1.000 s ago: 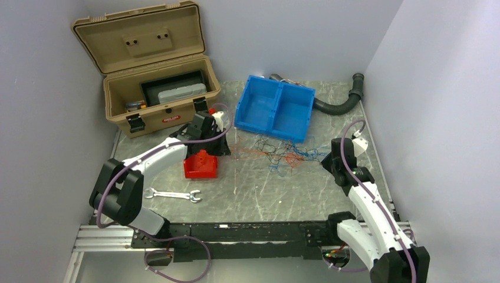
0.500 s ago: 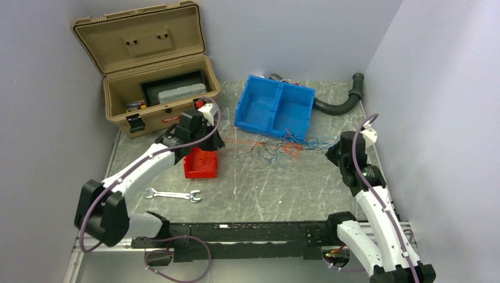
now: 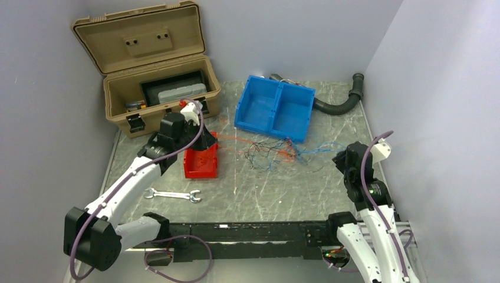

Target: Untangle the cables

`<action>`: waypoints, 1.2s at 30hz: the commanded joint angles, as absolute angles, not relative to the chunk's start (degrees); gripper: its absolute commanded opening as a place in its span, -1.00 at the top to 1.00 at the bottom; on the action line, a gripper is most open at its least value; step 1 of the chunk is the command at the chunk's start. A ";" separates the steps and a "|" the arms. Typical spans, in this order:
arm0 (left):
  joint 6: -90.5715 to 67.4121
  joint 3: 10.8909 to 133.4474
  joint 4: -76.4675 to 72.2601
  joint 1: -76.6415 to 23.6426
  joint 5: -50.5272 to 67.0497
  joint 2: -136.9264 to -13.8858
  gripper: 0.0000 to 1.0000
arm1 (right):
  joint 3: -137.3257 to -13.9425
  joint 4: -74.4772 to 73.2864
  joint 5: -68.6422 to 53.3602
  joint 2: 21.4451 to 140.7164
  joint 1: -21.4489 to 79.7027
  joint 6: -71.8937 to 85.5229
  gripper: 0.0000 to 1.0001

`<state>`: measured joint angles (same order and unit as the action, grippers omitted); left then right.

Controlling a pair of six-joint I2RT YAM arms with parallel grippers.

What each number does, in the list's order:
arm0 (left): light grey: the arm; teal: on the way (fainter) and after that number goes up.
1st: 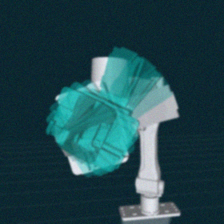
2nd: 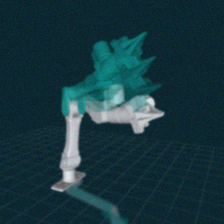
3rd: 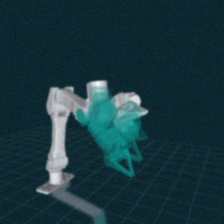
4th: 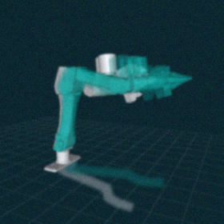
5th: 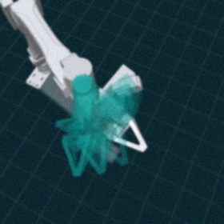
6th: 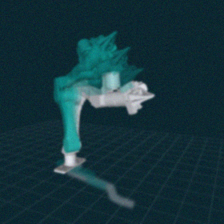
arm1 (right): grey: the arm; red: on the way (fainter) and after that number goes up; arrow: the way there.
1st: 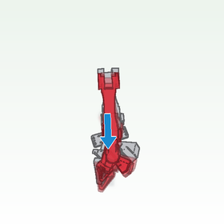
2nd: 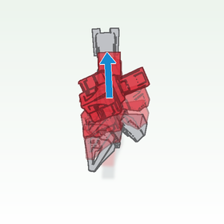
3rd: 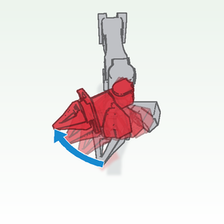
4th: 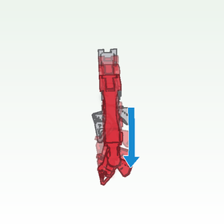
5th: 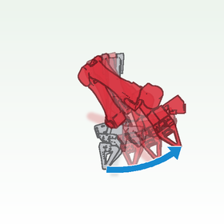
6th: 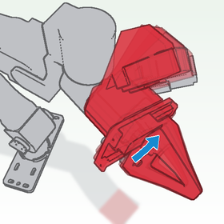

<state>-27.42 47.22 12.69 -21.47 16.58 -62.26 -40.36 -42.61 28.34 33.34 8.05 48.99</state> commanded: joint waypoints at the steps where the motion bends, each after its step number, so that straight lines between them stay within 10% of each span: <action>1: -22.08 52.93 10.35 -24.09 20.50 -65.97 1.00 | -39.65 -32.19 13.41 34.72 7.22 32.40 -0.13; 9: -18.61 58.33 11.07 -36.09 17.79 -72.20 1.00 | -35.81 -21.84 -8.86 41.50 8.54 28.77 -0.40; 18: -18.89 61.95 19.42 -36.49 8.57 -73.80 1.00 | -42.36 -23.68 5.21 53.89 25.34 25.58 -0.83; 21: -19.96 62.37 21.67 -36.56 4.84 -73.92 0.50 | -44.03 -24.94 7.28 57.25 26.59 26.33 -0.99; 26: -17.67 62.49 20.37 -37.16 8.18 -75.18 -0.39 | -44.23 -24.99 8.72 61.90 26.89 26.37 -0.69; 36: -14.59 70.69 19.32 -42.76 13.99 -88.83 -0.53 | -44.42 -20.39 5.50 71.13 26.91 25.63 -0.46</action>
